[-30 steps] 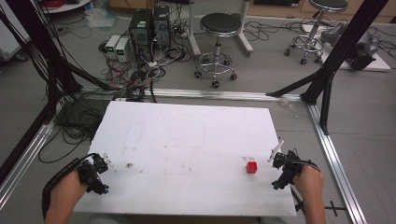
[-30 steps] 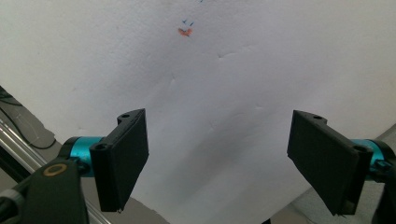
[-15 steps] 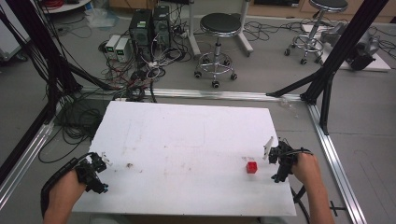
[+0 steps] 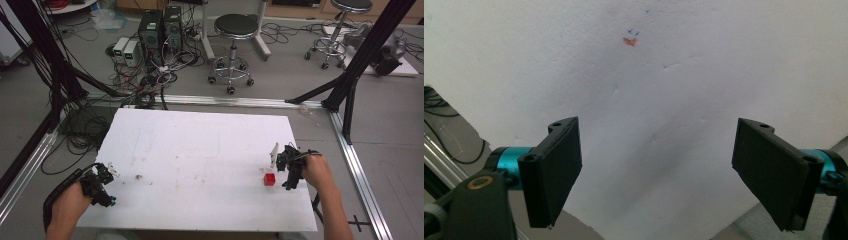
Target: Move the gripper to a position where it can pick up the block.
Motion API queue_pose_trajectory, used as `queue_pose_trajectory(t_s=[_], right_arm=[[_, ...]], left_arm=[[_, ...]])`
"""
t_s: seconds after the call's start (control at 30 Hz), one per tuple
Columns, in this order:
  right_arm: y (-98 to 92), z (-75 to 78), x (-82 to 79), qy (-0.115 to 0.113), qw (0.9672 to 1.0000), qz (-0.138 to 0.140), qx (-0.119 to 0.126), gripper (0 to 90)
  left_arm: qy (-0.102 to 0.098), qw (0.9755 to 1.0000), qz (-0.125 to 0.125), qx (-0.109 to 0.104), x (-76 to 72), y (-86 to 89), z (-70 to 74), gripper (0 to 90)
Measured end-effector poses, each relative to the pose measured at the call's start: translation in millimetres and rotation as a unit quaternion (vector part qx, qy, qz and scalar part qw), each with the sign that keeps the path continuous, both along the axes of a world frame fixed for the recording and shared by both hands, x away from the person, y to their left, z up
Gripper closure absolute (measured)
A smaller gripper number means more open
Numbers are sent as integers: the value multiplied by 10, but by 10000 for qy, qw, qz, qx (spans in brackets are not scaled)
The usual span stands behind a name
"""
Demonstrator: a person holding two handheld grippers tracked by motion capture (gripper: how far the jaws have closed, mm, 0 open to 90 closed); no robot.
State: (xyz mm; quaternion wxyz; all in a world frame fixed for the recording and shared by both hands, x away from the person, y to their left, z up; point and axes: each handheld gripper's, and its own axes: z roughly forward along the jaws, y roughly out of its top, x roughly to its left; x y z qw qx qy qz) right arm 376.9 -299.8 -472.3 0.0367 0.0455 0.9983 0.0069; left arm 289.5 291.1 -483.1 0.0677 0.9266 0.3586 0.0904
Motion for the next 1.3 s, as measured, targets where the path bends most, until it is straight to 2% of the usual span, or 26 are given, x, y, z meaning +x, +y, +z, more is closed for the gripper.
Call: queue_pose_trajectory(t_s=[0.17,0.43,0.6,0.8,1.3], right_arm=[[119,-70,31,93,9999,92,-46,9],[265,-245,58,310,9994,138,46,9],[351,-348,79,320,9991,269,-39,9],[373,-445,111,375,9991,216,-44,9],[363,-465,87,401,9990,197,-3,9]], left_arm=[[-4,10000,3,-27,-2,2,11,203],[-16,10000,-10,-52,-3,-9,14,202],[-44,10000,5,-68,-6,-5,15,202],[-26,10000,4,-75,-9,2,25,202],[-25,9999,-2,-102,-4,-7,11,201]])
